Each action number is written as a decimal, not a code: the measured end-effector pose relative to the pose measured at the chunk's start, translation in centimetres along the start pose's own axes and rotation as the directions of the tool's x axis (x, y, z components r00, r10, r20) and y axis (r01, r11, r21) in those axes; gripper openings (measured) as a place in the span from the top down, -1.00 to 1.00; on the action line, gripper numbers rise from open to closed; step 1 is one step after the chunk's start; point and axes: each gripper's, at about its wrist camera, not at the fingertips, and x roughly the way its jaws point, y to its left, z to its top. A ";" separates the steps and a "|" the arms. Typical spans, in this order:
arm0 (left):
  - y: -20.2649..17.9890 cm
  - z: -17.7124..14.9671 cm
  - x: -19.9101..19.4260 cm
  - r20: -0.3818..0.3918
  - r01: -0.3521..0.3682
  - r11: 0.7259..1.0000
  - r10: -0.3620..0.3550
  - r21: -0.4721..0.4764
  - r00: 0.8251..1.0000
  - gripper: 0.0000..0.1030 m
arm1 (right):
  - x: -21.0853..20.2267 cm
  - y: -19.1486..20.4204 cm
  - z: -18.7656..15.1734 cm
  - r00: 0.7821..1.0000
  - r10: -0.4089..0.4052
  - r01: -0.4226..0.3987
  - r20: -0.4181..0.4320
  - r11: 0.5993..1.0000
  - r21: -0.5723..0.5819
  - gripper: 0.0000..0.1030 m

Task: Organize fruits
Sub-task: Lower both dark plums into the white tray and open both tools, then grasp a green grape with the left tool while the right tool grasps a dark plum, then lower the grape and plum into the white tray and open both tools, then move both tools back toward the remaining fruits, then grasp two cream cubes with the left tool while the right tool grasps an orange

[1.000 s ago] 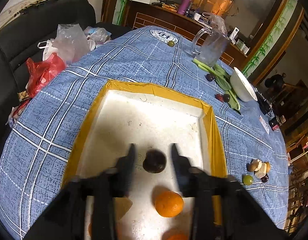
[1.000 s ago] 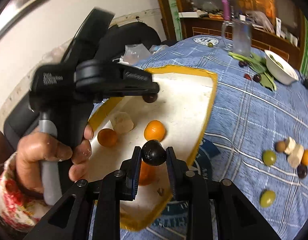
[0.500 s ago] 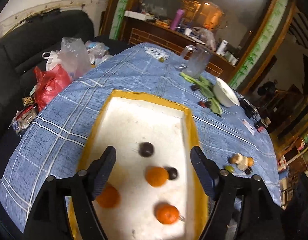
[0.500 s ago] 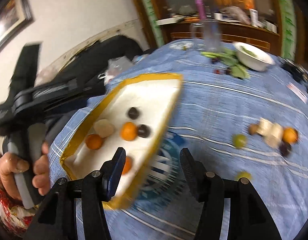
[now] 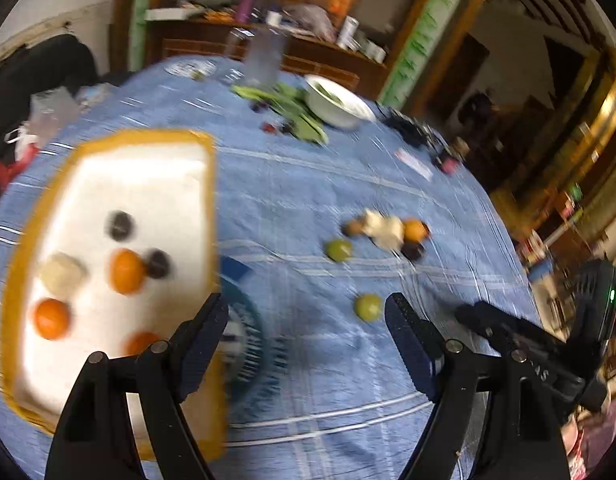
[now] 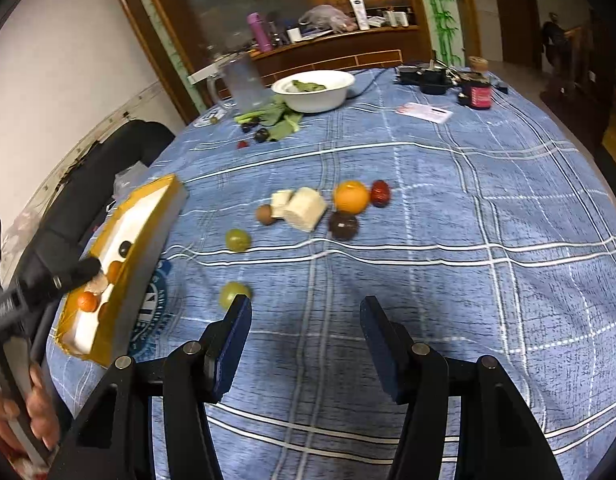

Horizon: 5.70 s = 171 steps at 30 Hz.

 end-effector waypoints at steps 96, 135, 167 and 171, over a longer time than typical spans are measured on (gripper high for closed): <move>15.1 -4.3 -8.8 0.220 -0.171 0.919 0.260 -0.356 0.940 -0.37 | 8.2 21.7 -4.1 0.966 0.137 -0.214 -0.219 0.901 -0.377 0.37; -7.5 13.9 -17.2 0.328 -0.046 0.983 -0.014 0.176 0.944 -0.91 | -22.6 5.7 17.4 0.927 -0.133 0.217 0.351 0.953 -0.212 -0.25; -6.4 6.7 11.0 -0.026 -0.013 0.983 0.018 0.185 1.000 -0.03 | 10.7 -1.6 8.8 0.998 -0.053 0.058 0.028 0.977 -0.207 0.41; -8.0 7.0 12.5 -0.043 -0.004 0.970 0.015 0.245 0.999 -0.03 | 9.4 -3.9 9.2 0.999 0.021 -0.017 0.032 0.993 -0.113 0.41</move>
